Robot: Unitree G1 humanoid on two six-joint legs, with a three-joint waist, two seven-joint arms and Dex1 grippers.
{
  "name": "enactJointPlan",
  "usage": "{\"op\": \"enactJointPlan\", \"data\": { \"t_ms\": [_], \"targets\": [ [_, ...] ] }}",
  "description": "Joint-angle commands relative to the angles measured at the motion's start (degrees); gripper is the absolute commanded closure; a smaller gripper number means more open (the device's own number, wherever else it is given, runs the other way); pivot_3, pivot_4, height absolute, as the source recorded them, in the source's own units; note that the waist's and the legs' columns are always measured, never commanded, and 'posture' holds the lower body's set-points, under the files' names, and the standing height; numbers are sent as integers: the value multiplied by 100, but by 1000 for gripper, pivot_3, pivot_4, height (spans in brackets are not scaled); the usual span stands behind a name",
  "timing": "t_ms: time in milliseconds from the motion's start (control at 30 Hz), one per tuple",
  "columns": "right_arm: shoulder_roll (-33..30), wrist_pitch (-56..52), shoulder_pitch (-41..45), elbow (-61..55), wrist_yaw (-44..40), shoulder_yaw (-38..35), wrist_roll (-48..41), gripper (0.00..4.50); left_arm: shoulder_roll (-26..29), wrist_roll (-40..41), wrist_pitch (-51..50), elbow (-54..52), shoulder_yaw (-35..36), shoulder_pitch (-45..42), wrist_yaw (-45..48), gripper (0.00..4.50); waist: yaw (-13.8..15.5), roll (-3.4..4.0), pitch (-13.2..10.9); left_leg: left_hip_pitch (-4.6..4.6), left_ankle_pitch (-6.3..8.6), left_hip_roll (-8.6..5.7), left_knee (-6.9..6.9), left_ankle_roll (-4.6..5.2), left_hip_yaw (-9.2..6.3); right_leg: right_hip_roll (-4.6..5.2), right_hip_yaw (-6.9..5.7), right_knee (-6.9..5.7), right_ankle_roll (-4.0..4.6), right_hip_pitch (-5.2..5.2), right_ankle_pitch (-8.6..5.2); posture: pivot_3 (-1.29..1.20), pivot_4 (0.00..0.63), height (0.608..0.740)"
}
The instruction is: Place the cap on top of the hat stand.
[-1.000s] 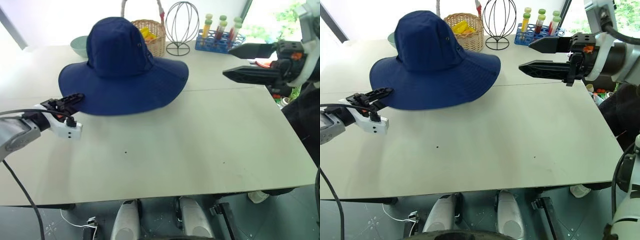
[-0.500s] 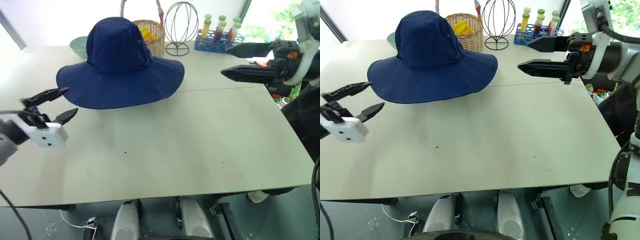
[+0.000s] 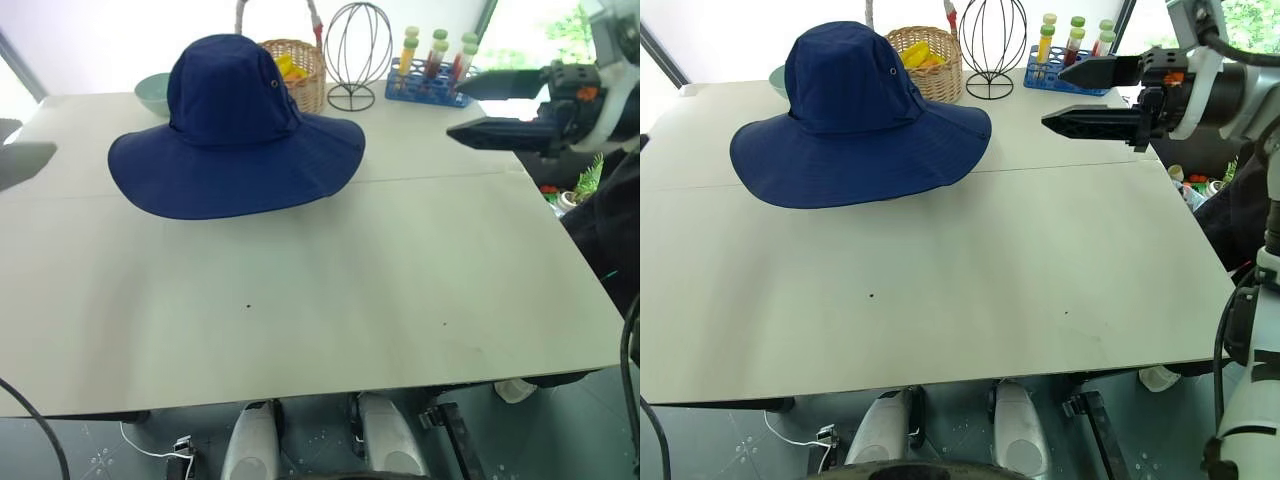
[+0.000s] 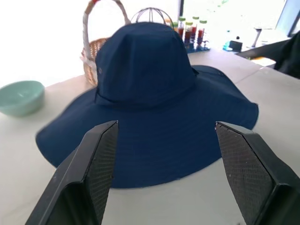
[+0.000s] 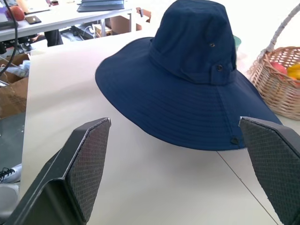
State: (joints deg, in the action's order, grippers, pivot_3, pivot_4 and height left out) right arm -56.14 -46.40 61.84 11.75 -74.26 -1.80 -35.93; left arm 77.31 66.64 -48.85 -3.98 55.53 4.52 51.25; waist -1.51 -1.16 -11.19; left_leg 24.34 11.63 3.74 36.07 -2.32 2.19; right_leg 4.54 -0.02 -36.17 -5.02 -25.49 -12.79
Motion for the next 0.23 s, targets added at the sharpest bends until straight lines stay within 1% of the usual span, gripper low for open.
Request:
{"op": "enactJointPlan", "data": {
  "t_ms": [33, 133, 233],
  "targets": [
    [61, 169, 350, 219, -128, -13, 152, 0, 242, -528, -334, 258, 460, -17, 784, 1088, -17, -1, 0, 2, 0, 1, 0, 0, 0, -1, 0, 0, 0, -3, 0, 0, 150, 740],
    [129, 230, 426, 379, -200, 46, 280, 0, 353, -955, -551, 334, 707, -20, 1349, 1088, -59, -5, -1, 6, 0, 1, 3, -1, 0, 0, 0, 2, 1, -3, 0, 0, 150, 740],
    [195, 226, 427, 401, -240, 43, 326, 0, 418, -1268, -622, 360, 676, -175, 1586, 1088, -61, -5, -1, 5, 1, 0, 4, -2, 1, 4, 0, 5, 1, -1, 0, 0, 150, 740]
  ]
}}
